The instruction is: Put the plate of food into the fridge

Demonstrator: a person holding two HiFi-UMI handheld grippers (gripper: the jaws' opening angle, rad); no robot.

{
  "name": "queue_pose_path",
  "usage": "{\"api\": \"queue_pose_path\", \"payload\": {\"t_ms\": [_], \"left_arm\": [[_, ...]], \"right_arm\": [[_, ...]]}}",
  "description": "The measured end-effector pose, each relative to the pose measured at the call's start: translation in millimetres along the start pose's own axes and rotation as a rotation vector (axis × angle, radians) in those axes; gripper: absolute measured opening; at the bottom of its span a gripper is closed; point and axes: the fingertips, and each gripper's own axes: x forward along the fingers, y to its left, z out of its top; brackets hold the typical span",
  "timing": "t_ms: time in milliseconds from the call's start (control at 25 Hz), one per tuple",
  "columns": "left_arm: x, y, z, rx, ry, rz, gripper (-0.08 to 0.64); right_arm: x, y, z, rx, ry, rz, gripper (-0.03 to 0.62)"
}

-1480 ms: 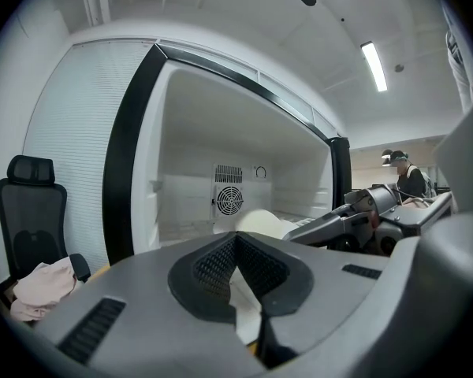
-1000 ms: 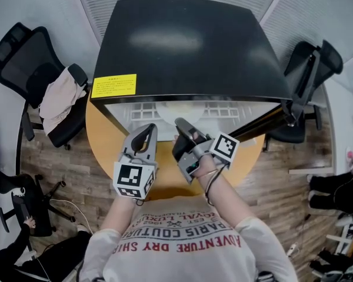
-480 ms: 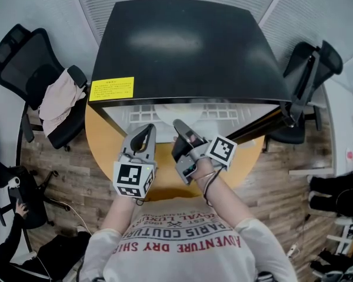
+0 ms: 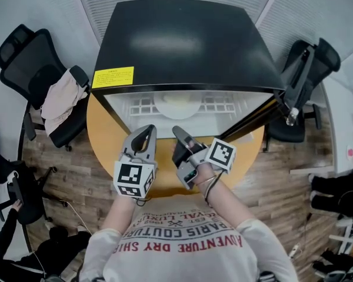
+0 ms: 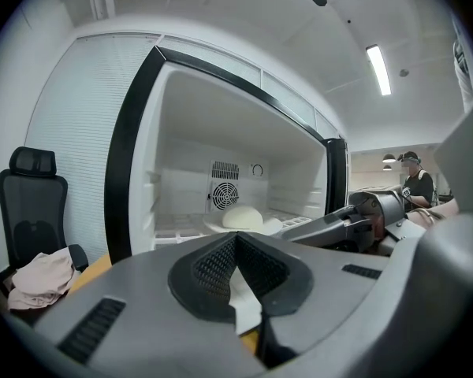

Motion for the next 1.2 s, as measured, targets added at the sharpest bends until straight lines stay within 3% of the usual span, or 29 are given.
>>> {"api": "queue_pose_path", "payload": {"t_ms": [280, 520, 720, 1000, 1200], "left_arm": [[-18.5, -16.6, -5.9, 0.006, -0.002, -0.008, 0.025], [-29.5, -26.9, -13.7, 0.024, 0.008, -0.017, 0.025], [-33.5, -29.4, -16.1, 0.013, 0.006, -0.016, 0.025], [-40.7, -30.0, -11.1, 0.015, -0.023, -0.017, 0.025], [-44.0, -25.7, -10.9, 0.019, -0.022, -0.011, 0.023]], "right_arm": [[-29.0, 10.1, -9.6, -0.297, 0.001, -0.063, 0.029], [-45.3, 23.6, -10.8, -0.876, -0.028, -0.150, 0.029], [-54.9, 27.4, -6.2, -1.163, -0.052, -0.227, 0.029], [-62.3, 30.5, -2.8, -1.415, -0.106, -0.316, 0.029], [-60.3, 33.7, -11.0, -1.455, -0.090, -0.294, 0.029]]}}
